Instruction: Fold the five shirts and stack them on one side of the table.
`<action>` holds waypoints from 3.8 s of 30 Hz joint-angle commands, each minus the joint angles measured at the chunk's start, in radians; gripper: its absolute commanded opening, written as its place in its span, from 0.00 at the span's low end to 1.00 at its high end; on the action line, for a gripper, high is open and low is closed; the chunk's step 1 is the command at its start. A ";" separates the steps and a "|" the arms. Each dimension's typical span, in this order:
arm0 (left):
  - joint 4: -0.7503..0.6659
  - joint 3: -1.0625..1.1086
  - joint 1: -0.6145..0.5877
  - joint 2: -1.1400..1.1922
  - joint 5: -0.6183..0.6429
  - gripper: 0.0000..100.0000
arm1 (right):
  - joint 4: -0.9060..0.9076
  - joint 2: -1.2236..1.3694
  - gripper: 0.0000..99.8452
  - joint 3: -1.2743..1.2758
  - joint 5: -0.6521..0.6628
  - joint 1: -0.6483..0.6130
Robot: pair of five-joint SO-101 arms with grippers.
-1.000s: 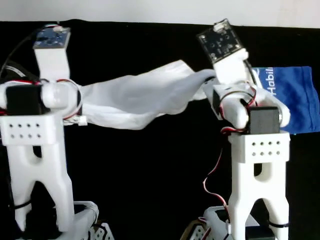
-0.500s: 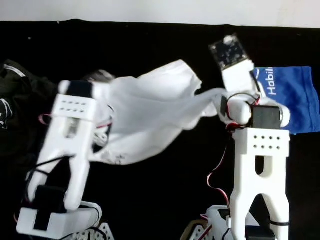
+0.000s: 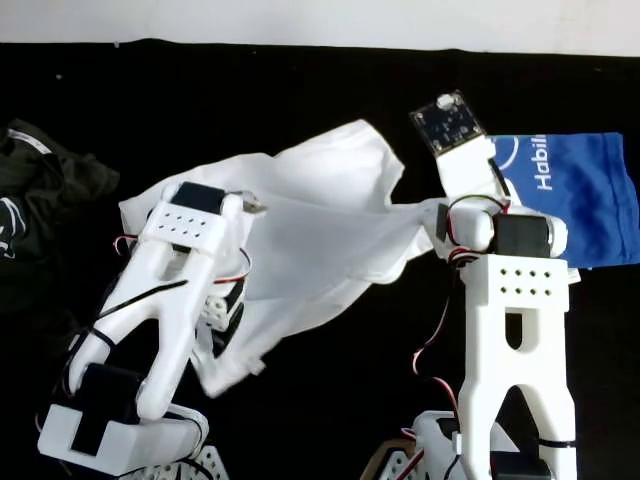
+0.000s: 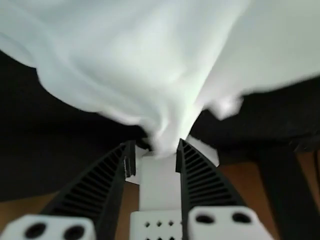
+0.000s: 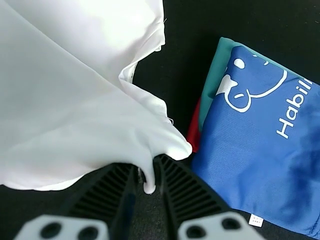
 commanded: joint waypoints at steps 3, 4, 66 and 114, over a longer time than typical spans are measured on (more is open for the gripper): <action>-0.089 -0.001 0.010 0.002 -0.034 0.15 | -0.016 -0.028 0.01 -0.004 0.012 0.008; -0.114 0.008 0.012 0.004 -0.032 0.15 | -0.016 -0.028 0.01 -0.002 0.012 0.008; -0.565 0.576 0.183 -0.226 0.095 0.01 | -0.008 -0.031 0.01 -0.010 0.008 -0.015; 0.078 -1.155 -0.404 -0.390 0.005 0.01 | 0.084 -0.033 0.01 -1.059 -0.181 0.028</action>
